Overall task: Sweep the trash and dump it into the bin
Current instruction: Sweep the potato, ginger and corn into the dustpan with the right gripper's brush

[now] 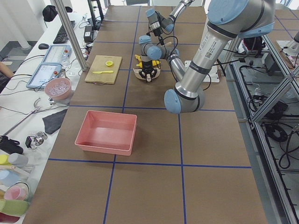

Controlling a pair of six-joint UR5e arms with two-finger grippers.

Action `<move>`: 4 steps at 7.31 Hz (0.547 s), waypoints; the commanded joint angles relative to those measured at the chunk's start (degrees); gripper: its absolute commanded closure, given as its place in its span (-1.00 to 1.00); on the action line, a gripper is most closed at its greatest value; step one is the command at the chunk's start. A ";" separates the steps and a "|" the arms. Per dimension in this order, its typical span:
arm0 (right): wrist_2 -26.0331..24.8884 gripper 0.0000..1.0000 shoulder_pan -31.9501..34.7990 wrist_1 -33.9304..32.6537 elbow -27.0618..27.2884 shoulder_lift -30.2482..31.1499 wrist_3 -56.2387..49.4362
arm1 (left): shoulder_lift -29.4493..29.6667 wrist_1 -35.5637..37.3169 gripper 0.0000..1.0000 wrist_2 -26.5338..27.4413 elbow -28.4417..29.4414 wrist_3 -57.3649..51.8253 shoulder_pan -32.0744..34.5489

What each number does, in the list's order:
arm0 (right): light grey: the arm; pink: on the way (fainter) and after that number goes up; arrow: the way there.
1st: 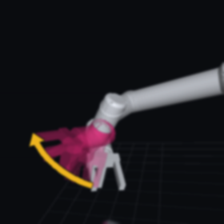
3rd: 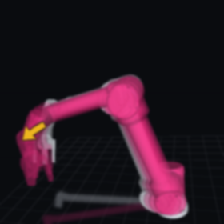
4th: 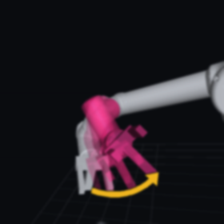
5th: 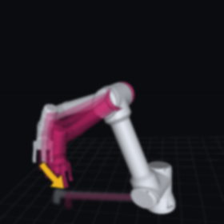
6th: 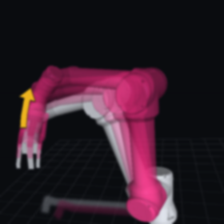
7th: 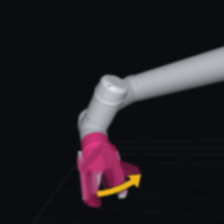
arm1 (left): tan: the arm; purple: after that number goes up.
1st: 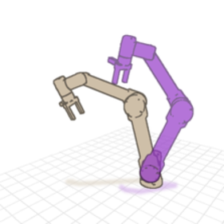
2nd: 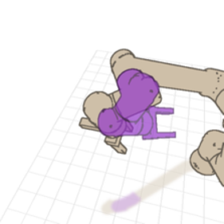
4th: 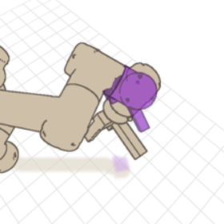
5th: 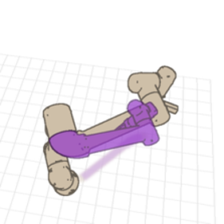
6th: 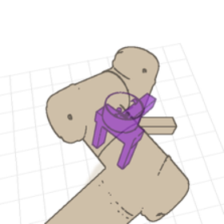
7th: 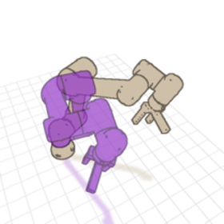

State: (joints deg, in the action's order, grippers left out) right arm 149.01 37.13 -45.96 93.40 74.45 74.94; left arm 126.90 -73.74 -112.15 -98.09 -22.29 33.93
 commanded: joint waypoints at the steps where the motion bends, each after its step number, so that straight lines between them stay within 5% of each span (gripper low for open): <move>1: -0.56 1.00 -0.57 -0.09 -1.99 -4.47 2.75 | -0.08 0.00 1.00 0.00 0.00 -0.03 0.00; 4: -3.19 1.00 -2.15 -0.44 -2.70 -7.56 5.04 | -0.08 0.00 1.00 0.00 0.00 -0.12 0.00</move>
State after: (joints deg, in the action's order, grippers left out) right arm 147.06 35.77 -46.39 91.12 67.98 79.20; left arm 126.89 -73.74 -112.15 -98.09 -22.40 33.93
